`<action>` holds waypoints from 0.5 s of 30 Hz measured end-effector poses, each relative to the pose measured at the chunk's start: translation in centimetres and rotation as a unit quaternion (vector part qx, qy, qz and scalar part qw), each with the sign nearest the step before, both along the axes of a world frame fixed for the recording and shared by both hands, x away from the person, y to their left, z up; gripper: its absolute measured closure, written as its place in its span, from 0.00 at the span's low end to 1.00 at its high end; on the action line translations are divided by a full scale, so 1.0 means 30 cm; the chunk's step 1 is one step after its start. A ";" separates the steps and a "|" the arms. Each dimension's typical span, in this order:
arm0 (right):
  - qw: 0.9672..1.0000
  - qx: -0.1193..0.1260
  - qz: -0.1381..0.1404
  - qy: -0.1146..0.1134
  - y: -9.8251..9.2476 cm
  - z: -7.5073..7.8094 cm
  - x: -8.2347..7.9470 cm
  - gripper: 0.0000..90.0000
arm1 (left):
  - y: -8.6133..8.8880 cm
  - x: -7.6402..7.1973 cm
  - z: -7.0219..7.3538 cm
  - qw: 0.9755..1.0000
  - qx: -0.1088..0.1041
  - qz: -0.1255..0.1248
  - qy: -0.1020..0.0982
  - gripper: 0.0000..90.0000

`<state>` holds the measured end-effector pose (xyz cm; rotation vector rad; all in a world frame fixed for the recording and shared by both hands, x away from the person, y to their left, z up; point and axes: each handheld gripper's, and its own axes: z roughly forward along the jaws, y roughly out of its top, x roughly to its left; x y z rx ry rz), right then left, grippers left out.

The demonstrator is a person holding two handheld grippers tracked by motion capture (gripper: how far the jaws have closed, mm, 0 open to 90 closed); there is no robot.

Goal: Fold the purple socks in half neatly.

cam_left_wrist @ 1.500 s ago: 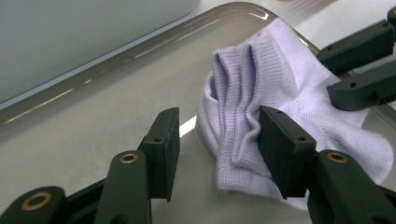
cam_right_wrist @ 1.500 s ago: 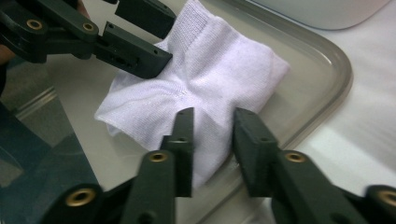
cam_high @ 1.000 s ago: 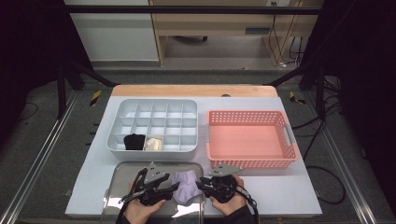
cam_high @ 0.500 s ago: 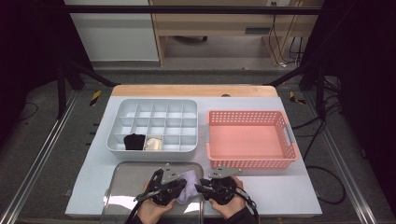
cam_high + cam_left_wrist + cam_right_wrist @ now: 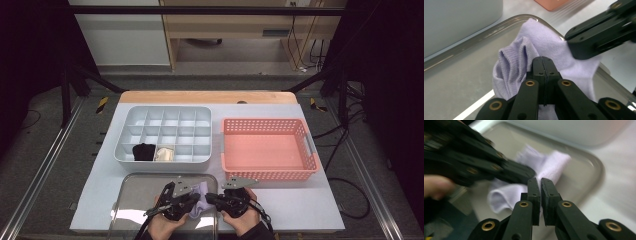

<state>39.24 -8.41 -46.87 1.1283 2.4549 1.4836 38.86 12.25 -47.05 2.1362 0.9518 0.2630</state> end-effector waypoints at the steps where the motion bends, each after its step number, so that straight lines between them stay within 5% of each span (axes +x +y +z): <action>1: 1.000 0.002 0.006 -0.006 0.005 0.008 -0.006 0.97 | 0.000 -0.001 0.000 1.000 -0.003 0.000 0.002 0.99; 10: 0.999 0.002 0.029 -0.019 0.019 0.017 -0.024 0.96 | 0.039 -0.013 0.023 0.999 -0.032 -0.003 0.015 0.95; 15: 0.999 -0.001 0.029 -0.019 0.018 0.020 -0.027 0.96 | 0.129 -0.029 0.071 0.999 -0.043 0.024 -0.011 0.97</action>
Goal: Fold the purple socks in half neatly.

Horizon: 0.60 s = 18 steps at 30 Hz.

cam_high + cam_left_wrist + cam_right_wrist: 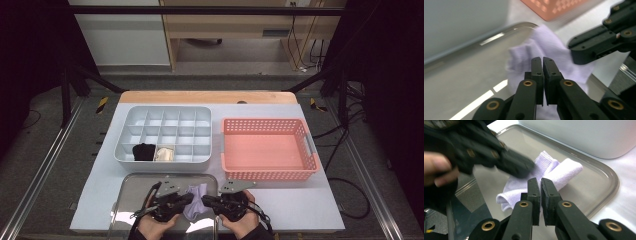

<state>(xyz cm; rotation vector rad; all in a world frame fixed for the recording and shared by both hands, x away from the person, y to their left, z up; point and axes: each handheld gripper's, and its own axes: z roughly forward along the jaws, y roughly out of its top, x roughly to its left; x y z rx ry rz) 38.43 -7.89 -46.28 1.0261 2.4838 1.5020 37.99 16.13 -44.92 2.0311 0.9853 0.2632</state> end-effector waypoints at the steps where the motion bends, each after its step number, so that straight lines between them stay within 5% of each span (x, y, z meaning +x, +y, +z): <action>1: 1.000 -0.002 0.000 -0.002 0.002 0.001 -0.002 0.96 | 0.041 0.002 0.000 1.000 0.006 0.018 -0.008 0.97; 6: 1.000 -0.008 0.003 -0.003 0.010 0.004 -0.005 0.96 | 0.086 0.009 -0.038 0.999 0.010 0.029 0.013 0.97; 8: 1.000 -0.016 0.005 -0.010 0.019 0.007 -0.007 0.95 | 0.072 0.008 -0.058 0.999 0.008 0.012 0.029 0.97; 18: 0.999 -0.015 0.036 -0.025 0.069 0.023 -0.005 0.96 | 0.026 -0.009 -0.071 0.999 0.016 -0.004 0.031 0.99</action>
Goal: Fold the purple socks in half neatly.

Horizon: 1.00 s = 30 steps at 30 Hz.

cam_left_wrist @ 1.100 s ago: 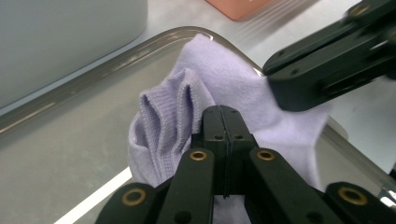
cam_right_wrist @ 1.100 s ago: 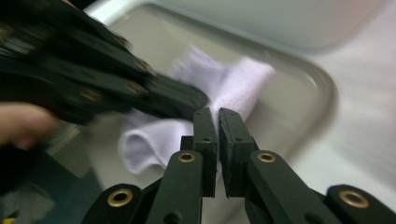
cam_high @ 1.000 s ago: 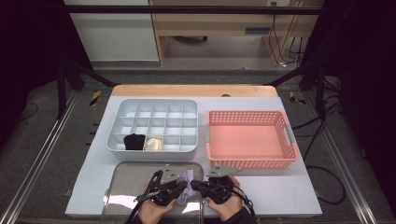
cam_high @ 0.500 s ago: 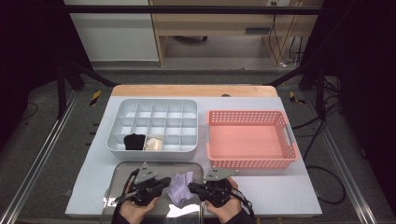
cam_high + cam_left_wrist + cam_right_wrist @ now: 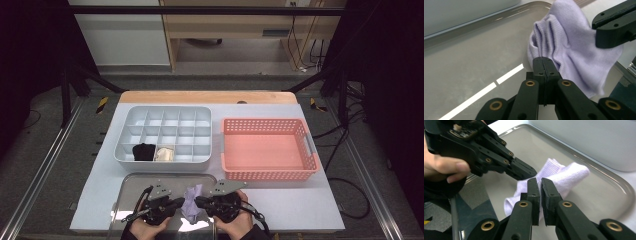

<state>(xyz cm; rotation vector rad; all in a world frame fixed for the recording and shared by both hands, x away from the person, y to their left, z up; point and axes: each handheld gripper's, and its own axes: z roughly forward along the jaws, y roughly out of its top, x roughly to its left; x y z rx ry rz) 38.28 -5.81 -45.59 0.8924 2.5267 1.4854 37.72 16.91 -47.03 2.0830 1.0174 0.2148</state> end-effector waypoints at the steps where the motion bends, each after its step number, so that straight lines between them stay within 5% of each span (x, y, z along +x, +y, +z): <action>1: 1.000 -0.001 0.005 0.001 0.009 0.000 0.000 0.96 | 0.000 0.000 0.000 1.000 0.000 0.000 0.000 0.99; 9: 0.999 -0.012 0.045 0.001 0.054 -0.024 -0.001 0.96 | -0.018 0.001 -0.008 1.000 0.003 -0.006 0.009 0.99; 14: 0.999 -0.020 0.047 0.007 0.069 -0.058 0.000 0.95 | -0.007 0.015 -0.004 1.000 -0.003 0.001 0.010 0.99; 19: 0.999 -0.015 0.044 0.004 0.069 -0.066 -0.002 0.95 | 0.023 0.029 0.044 0.999 -0.029 0.007 -0.016 0.97; 23: 0.999 -0.013 0.044 0.003 0.071 -0.068 -0.003 0.95 | 0.021 0.032 0.117 0.997 -0.051 -0.016 -0.059 0.88; 26: 0.999 -0.014 0.044 0.001 0.072 -0.068 -0.004 0.95 | -0.021 0.033 0.122 0.996 -0.035 -0.041 -0.066 0.76; 30: 0.999 -0.016 0.044 -0.003 0.072 -0.067 -0.008 0.94 | -0.060 0.056 0.087 0.997 0.011 -0.036 -0.065 0.66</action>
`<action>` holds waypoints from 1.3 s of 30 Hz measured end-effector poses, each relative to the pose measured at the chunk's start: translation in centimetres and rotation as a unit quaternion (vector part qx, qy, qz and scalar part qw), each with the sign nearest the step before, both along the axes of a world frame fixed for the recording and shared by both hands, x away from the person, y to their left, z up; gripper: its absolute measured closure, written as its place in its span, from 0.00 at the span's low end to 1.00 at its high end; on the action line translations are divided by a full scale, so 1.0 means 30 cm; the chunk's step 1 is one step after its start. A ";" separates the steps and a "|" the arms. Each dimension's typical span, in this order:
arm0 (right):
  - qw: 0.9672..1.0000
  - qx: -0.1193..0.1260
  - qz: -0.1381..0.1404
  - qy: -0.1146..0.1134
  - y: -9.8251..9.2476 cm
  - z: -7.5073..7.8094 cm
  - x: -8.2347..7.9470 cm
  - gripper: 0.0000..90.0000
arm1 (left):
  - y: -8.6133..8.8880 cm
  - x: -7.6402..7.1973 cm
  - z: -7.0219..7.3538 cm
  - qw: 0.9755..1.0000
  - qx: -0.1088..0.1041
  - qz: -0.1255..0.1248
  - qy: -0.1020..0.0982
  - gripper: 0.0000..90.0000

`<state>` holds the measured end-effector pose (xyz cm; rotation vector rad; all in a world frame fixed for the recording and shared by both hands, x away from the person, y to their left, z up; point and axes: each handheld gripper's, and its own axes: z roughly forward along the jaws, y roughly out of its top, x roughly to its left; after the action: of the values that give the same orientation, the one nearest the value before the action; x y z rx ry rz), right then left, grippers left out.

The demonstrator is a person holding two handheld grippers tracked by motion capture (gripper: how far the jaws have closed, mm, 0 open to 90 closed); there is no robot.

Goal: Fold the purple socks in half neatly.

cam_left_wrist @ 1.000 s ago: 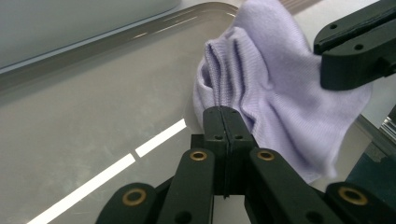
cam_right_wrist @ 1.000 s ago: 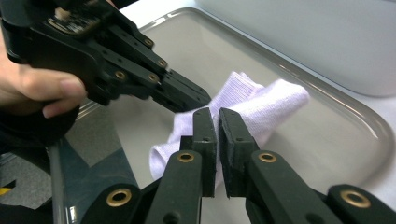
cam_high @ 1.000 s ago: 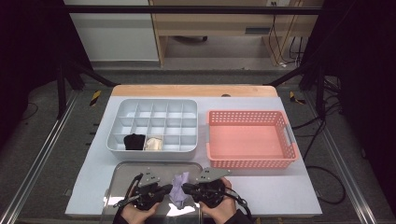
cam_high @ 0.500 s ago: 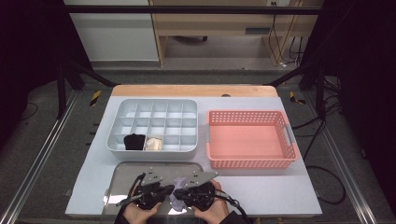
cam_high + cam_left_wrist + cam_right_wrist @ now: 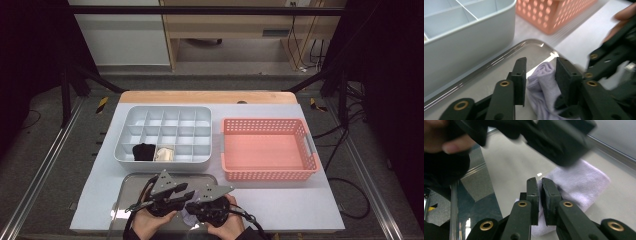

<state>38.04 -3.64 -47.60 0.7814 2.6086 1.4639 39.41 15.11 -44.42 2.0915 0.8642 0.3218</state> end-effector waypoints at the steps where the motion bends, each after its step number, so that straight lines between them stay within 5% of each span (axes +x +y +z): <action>1: 1.000 -0.001 0.000 -0.001 -0.001 0.002 -0.002 0.94 | 0.002 0.007 -0.010 1.000 0.008 0.004 0.005 0.65; 7: 1.000 -0.020 -0.007 -0.001 -0.032 0.023 -0.003 0.89 | 0.043 0.010 -0.037 0.999 0.009 0.027 0.015 0.64; 15: 0.997 -0.045 -0.060 -0.026 -0.088 0.044 0.015 0.87 | 0.066 -0.037 -0.052 0.999 -0.013 0.036 0.028 0.60; 18: 0.996 -0.041 -0.074 -0.024 -0.094 0.048 0.017 0.85 | 0.058 -0.049 -0.060 0.999 -0.015 0.044 0.028 0.57; 24: 0.995 0.004 -0.099 -0.027 -0.112 0.087 0.019 0.85 | 0.045 -0.059 -0.062 0.999 -0.005 0.048 0.024 0.56; 31: 0.996 -0.030 -0.088 -0.004 -0.093 0.028 0.009 0.84 | 0.051 -0.057 -0.069 0.998 -0.011 0.045 0.037 0.54; 39: 0.995 -0.012 -0.101 -0.001 -0.118 0.036 0.005 0.89 | 0.056 -0.055 -0.074 0.998 -0.013 0.044 0.041 0.47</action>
<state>38.21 -7.18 -46.53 1.0059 2.4564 1.3733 37.76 16.79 -46.65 2.0589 1.0054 0.2724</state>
